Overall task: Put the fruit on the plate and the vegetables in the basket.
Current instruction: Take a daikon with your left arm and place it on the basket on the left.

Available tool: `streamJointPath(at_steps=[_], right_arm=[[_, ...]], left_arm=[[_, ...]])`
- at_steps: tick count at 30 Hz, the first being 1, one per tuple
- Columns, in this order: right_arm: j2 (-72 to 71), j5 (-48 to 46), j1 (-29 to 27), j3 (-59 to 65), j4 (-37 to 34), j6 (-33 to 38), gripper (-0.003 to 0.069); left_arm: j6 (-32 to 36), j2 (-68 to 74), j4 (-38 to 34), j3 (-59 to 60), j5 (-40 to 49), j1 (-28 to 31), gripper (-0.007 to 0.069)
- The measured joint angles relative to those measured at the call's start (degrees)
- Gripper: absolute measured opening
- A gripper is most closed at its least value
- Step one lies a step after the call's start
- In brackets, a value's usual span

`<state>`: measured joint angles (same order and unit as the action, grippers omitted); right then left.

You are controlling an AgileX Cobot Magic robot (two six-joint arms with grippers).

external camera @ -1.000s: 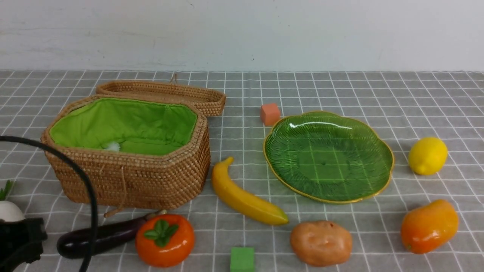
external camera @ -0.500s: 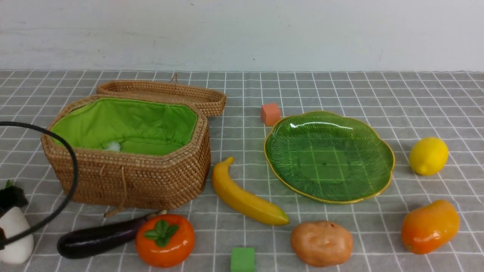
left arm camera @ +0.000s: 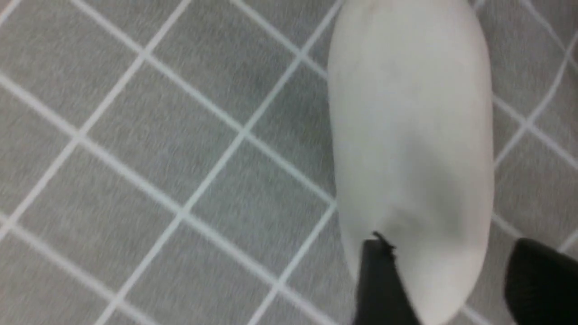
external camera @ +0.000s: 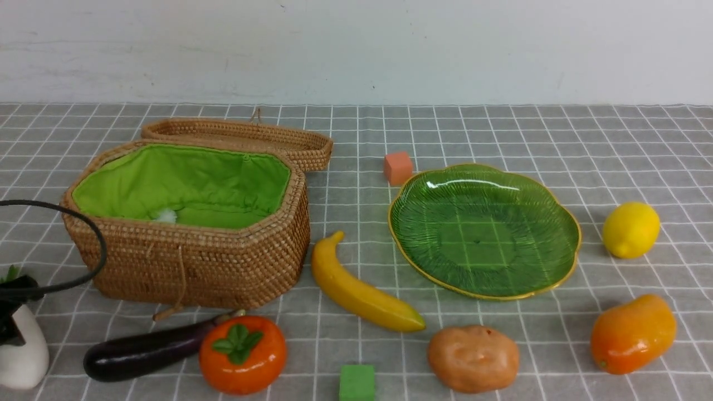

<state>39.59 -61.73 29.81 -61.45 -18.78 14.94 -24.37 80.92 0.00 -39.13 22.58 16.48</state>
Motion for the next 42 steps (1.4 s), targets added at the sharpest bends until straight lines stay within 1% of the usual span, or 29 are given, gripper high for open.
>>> streamJointPath(at_steps=[1,2,3,5,6,8,10,13,16,19,21,23,24,25,26,28,29,30,31,33,34,36,37,38,40,42], right_arm=[[0.0,0.0,0.0,0.0,0.0,0.0,0.0083],[0.0,0.0,0.0,0.0,0.0,0.0,0.0083],[0.0,0.0,0.0,0.0,0.0,0.0,0.0083],[0.0,0.0,0.0,0.0,-0.1,0.0,0.0085],[0.0,0.0,0.0,0.0,-0.3,0.0,0.0085],[0.0,0.0,0.0,0.0,-0.7,0.0,0.0085],[0.0,0.0,0.0,0.0,-0.9,0.0,0.0085],[0.0,0.0,0.0,0.0,-1.5,0.0,0.0085],[0.0,0.0,0.0,0.0,-2.1,-0.1,0.0085],[0.0,0.0,0.0,0.0,-2.1,-0.1,0.0085],[0.0,0.0,0.0,0.0,-2.1,-0.1,0.0085],[0.0,0.0,0.0,0.0,-2.2,-0.1,0.0085],[0.0,0.0,0.0,0.0,-2.2,-0.1,0.0086],[0.0,0.0,0.0,0.0,-2.2,-0.1,0.0086],[0.0,0.3,0.0,0.0,-2.3,-0.1,0.0086],[0.0,1.2,0.0,0.0,-2.2,-0.1,0.0087],[0.0,1.3,0.0,0.0,-2.1,-0.1,0.0087],[0.0,1.7,0.0,0.0,-1.9,-0.1,0.0087],[0.0,2.6,0.0,0.0,-1.4,-0.1,0.0087],[0.0,3.0,0.0,0.0,-0.5,-0.1,0.0087],[0.0,3.0,0.0,0.0,-0.1,-0.1,0.0087],[0.0,3.1,0.0,0.0,0.3,-0.1,0.0087],[0.0,3.1,0.0,0.0,0.8,-0.1,0.0087],[0.0,3.2,0.0,0.0,1.1,-0.1,0.0087],[0.0,3.2,0.0,0.0,1.7,-0.1,0.0088],[0.0,3.2,0.0,0.0,1.6,-0.1,0.009]], left_arm=[[-0.4,1.4,0.6,-0.1,-2.3,0.0,0.0475],[-0.5,2.4,1.2,-0.2,-4.2,0.0,0.0519],[-0.6,2.4,1.3,-0.2,-4.6,0.0,0.0519],[-0.8,5.6,2.8,-0.2,-8.7,0.0,0.0601],[-0.9,7.2,3.2,-0.2,-10.7,0.0,0.0617],[-0.9,9.6,3.4,-0.3,-12.4,0.0,0.0619],[-0.9,11.3,3.4,-0.3,-13.5,0.0,0.0603],[-0.9,12.8,3.8,-0.4,-14.4,0.0,0.051],[-1.0,12.5,3.8,-0.5,-13.9,0.0,0.0506],[-1.0,9.3,4.0,-0.5,-10.0,0.0,0.0507],[-0.6,4.1,4.0,-0.6,-7.4,0.0,0.0507],[1.2,-2.1,4.0,-1.7,-3.2,-0.3,0.0507],[3.3,-5.6,4.0,-2.9,-1.1,-0.9,0.0507],[3.8,-6.3,4.0,-3.2,-0.7,-1.2,0.0507],[8.5,-10.6,4.0,-5.8,1.5,-2.7,0.0507],[20.0,-15.2,3.3,-11.4,3.8,-8.4,0.0507],[22.3,-15.4,3.1,-12.5,4.1,-9.5,0.0507],[27.2,-15.6,2.6,-14.5,4.6,-11.7,0.0507],[36.0,-15.1,1.9,-18.0,5.6,-15.7,0.0507],[48.3,-12.3,0.9,-22.5,7.7,-20.6,0.0507],[52.7,-11.0,0.5,-24.3,8.7,-22.3,0.0507],[58.5,-7.7,0.0,-26.7,10.1,-24.3,0.0507],[64.7,-3.7,0.0,-29.8,11.4,-26.0,0.0507],[67.6,-0.7,0.0,-31.5,11.9,-26.8,0.0507],[71.7,5.3,0.0,-34.6,12.2,-27.7,0.0507],[73.9,10.1,0.9,-37.1,12.2,-27.7,0.0507]])
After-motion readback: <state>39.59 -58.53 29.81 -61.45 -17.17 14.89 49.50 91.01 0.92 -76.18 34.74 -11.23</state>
